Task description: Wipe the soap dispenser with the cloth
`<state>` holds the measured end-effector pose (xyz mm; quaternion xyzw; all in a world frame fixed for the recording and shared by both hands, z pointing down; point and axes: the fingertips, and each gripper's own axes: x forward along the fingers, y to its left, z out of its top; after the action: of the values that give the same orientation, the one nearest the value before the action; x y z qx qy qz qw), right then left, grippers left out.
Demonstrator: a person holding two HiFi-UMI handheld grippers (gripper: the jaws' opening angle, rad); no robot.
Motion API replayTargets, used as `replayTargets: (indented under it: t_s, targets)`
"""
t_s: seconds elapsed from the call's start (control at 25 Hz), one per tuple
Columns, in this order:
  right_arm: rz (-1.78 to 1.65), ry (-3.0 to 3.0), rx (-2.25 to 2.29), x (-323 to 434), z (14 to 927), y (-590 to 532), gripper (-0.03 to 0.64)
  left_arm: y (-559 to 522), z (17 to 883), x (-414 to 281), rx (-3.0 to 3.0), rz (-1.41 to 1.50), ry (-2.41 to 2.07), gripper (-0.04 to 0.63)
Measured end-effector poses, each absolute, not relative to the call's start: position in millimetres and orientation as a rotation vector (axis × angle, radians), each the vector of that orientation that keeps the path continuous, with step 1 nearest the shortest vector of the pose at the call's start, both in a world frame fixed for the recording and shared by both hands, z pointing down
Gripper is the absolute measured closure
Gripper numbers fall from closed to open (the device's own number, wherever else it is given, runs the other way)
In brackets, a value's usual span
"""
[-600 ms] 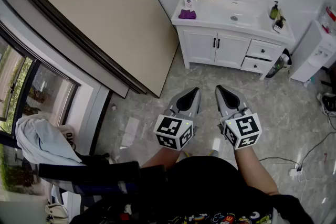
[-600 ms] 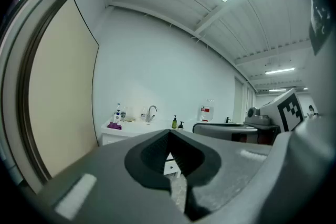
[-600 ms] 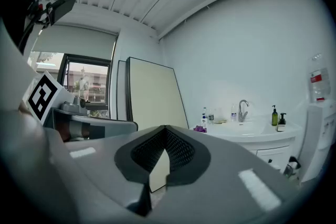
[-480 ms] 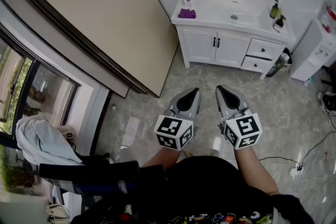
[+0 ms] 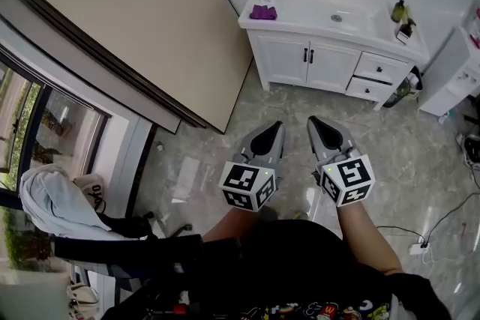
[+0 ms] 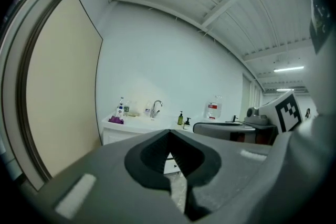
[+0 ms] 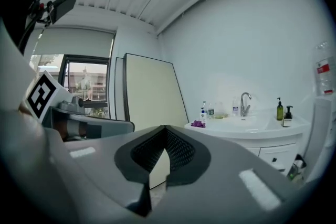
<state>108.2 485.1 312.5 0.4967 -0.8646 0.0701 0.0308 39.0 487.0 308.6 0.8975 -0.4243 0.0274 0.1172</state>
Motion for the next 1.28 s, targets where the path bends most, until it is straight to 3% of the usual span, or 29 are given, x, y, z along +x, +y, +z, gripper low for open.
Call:
replayTargets:
  t_s: [0.28, 0.72, 1.0, 1.2, 1.28]
  targets:
    - [0.278, -2.651, 1.480, 82.1, 359.5, 356.9, 0.592, 361.4, 346.5, 4.3, 2.584, 0.100, -1.284, 0.595]
    - [0.413, -2.422, 1.681, 24.3, 413.2, -36.5, 0.588, -39.3, 375.4, -49.0, 2.672, 0.234, -1.043, 0.595]
    - [0.528, -2.232, 1.726, 25.3, 455.6, -166.1, 0.476, -169.0, 379.5, -44.7, 2.662, 0.302, -0.988, 0.595]
    - [0.637, -2.105, 1.655, 29.5, 504.0, -206.1, 0.328, -207.0, 384.6, -34.7, 2.629, 0.334, -1.003, 0.594]
    - [0.661, -2.070, 1.601, 24.5, 519.9, -217.7, 0.303, -212.7, 387.5, -35.8, 2.617, 0.342, -1.015, 0.595]
